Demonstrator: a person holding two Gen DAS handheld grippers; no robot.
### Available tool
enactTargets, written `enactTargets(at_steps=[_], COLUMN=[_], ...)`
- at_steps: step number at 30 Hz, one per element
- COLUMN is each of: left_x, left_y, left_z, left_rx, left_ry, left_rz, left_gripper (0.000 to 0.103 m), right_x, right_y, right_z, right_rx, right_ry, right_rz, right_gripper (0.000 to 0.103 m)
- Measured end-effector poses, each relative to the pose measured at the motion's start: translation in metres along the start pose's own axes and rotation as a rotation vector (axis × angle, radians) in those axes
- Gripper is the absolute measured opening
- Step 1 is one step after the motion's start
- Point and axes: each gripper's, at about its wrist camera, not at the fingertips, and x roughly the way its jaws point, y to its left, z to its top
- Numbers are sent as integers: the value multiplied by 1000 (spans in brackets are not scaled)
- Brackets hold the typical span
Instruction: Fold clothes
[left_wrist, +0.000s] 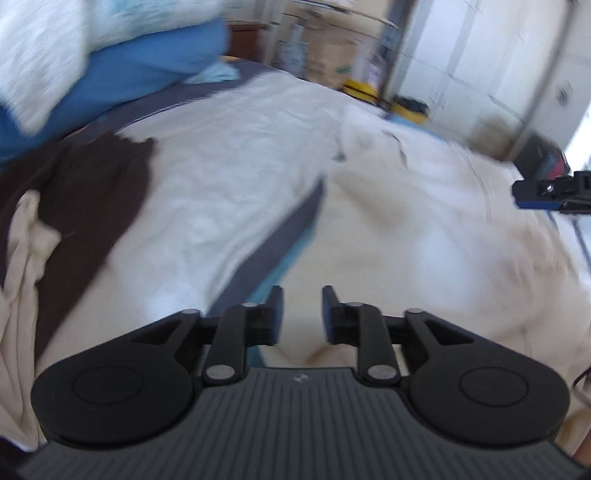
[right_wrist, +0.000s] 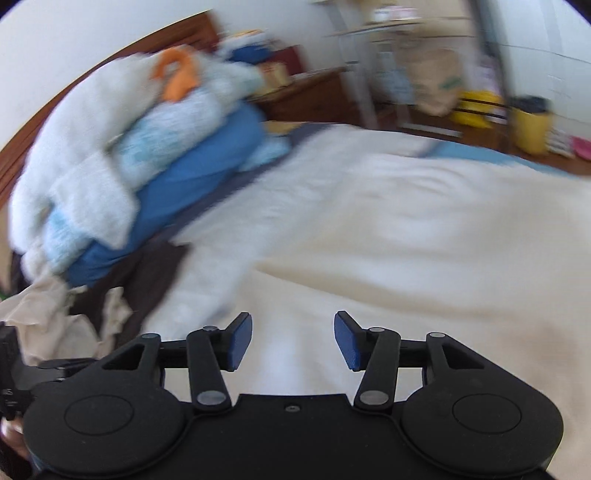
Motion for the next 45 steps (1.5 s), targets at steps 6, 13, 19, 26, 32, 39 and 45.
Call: enactTargets(at_steps=[6, 13, 19, 26, 32, 39, 45], left_x=[21, 44, 47, 23, 5, 6, 8], left_y=[-39, -55, -16, -9, 15, 47, 46], left_z=[-9, -17, -10, -14, -7, -7, -13], left_rx=[167, 297, 13, 24, -125, -360, -430], left_ry=[77, 108, 132, 44, -30, -10, 41], left_rz=[-84, 85, 172, 326, 307, 139, -51], left_gripper=[84, 85, 86, 77, 60, 41, 47], right_x=[-40, -74, -40, -16, -49, -92, -93], right_y=[-107, -158, -134, -147, -126, -66, -81], right_z=[-24, -52, -36, -44, -41, -56, -73], right_rx=[433, 756, 531, 594, 547, 428, 461], right_ry=[79, -43, 69, 122, -91, -109, -113], right_rz=[-195, -112, -298, -191, -101, -189, -219], right_gripper=[57, 63, 71, 53, 16, 16, 16])
